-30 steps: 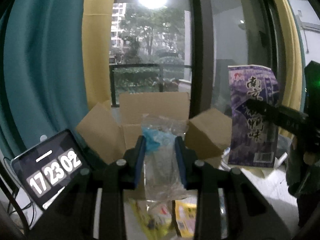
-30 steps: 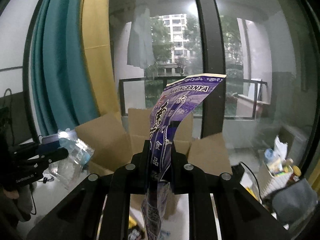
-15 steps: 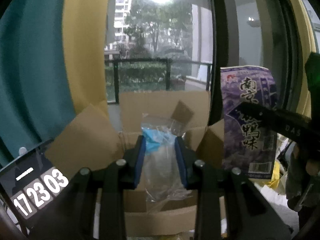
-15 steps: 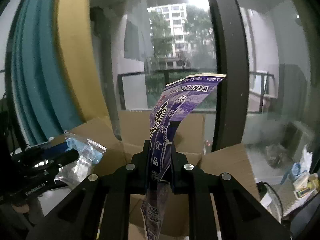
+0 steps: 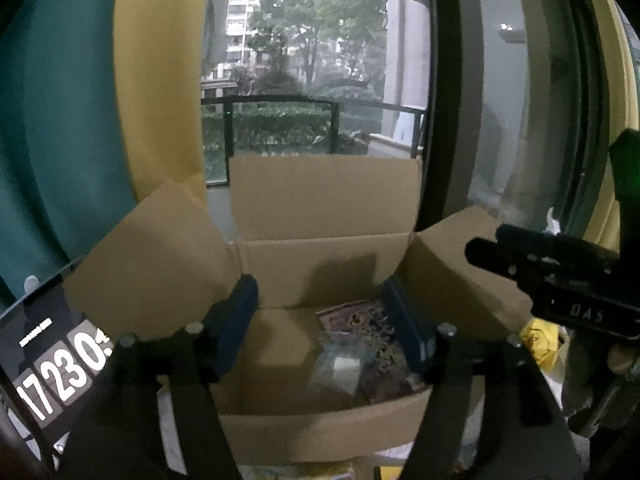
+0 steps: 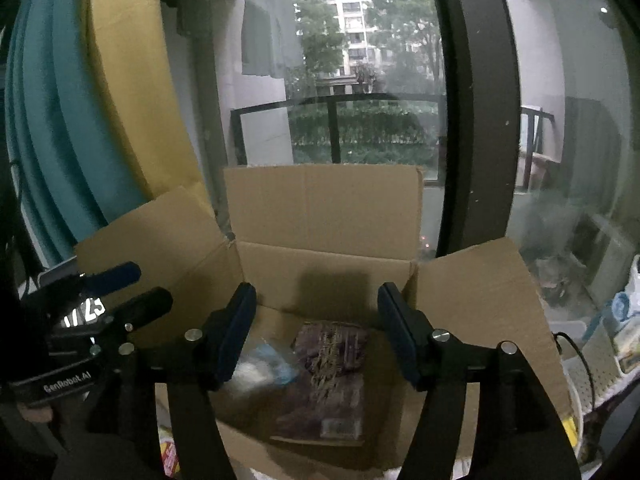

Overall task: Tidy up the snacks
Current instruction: 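Carry both bags to the cardboard box and release them inside, then withdraw both tools from the box back toward the snack pile, then grasp the seaweed-snack bag with the left tool while the right tool grasps a white bag, then lower both held bags into the cardboard box and open both tools, then move both tools back over the remaining snacks on the table, then grasp the orange bag with the left tool while the right tool grasps the blue-and-white box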

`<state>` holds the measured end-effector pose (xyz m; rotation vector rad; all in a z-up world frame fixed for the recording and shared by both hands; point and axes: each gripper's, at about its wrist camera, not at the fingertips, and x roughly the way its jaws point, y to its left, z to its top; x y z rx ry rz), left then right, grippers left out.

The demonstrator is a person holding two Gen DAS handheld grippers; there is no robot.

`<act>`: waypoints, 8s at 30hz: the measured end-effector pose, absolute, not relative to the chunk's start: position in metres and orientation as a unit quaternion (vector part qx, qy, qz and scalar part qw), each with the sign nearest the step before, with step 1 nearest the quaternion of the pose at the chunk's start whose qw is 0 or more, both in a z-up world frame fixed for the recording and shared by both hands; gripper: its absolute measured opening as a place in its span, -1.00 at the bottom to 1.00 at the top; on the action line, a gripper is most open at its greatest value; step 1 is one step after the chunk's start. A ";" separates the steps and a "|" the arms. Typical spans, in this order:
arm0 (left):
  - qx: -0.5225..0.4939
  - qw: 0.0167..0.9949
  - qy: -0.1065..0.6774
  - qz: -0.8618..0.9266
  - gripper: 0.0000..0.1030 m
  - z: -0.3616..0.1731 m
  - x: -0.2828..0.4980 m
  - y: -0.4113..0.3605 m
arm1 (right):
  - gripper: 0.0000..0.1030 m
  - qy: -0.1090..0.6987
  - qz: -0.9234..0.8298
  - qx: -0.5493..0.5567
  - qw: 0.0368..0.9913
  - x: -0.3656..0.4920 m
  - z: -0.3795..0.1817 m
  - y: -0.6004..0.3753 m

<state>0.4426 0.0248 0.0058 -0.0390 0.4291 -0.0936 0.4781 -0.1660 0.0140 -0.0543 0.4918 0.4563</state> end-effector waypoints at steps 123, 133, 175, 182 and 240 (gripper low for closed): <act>-0.028 0.977 0.211 -0.031 0.47 -0.006 0.357 0.054 | -0.57 0.268 0.254 -0.055 0.928 0.377 -0.001 -0.181; -0.032 0.975 0.216 -0.033 0.48 -0.009 0.422 0.052 | -0.56 0.272 0.259 -0.054 0.925 0.422 -0.001 -0.160; -0.035 0.973 0.216 -0.068 0.77 0.011 0.296 0.030 | 0.19 0.279 0.199 -0.016 0.939 0.314 0.019 -0.218; -0.035 0.972 0.221 -0.070 0.77 0.006 0.263 0.028 | 0.19 0.282 0.186 -0.005 0.941 0.283 0.016 -0.234; 0.005 0.896 0.440 -0.056 0.24 -0.171 0.197 0.031 | 0.06 0.414 0.111 0.013 0.903 0.246 -0.129 -0.269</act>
